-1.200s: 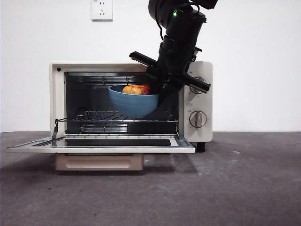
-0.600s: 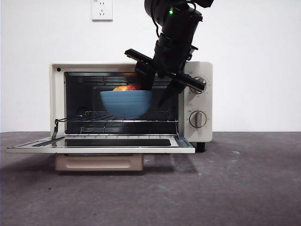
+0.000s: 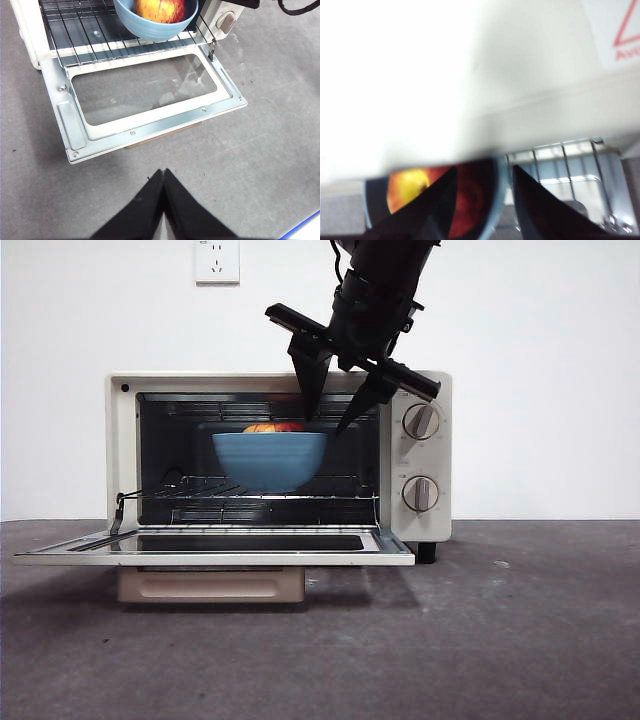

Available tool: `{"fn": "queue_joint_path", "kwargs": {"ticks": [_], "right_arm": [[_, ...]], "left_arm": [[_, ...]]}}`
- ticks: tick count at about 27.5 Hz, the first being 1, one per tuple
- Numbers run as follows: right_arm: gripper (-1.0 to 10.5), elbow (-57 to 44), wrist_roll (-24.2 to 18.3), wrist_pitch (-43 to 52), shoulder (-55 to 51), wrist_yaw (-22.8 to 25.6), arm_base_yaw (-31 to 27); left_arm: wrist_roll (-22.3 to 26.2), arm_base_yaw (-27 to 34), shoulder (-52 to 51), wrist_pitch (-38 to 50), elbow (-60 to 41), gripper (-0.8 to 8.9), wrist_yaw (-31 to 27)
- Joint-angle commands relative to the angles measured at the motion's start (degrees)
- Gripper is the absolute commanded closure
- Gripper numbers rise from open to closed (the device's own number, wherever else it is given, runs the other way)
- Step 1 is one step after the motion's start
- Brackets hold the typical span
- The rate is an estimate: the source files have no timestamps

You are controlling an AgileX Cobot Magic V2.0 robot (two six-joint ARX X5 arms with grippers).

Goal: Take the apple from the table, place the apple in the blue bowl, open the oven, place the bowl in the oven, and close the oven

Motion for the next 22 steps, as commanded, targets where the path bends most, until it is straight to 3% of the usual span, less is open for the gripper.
{"fn": "queue_joint_path", "kwargs": {"ticks": [1,7,15,19,22], "right_arm": [[7.7,1.4,-2.8,-0.4,-1.0,-0.3,1.0],[7.7,1.4,-12.7,-2.9,-6.1,0.1,2.2],[7.7,1.4,-33.4,-12.2,-17.4,0.1,4.5],[7.7,1.4,-41.1,-20.2,-22.9,0.1,5.9],[7.7,1.3,-43.1,-25.4,-26.6,0.1,7.0]], "left_arm": [[1.1,-0.2,0.2,0.7,0.3,8.07,0.1],[1.2,-0.1,0.8,2.8,0.3,8.07,0.1],[0.7,3.0,5.4,8.4,-0.6,8.08,0.5],[0.6,7.8,8.6,11.5,-1.4,8.08,5.9],[0.7,12.7,11.3,13.3,-1.5,8.08,10.1]]}}
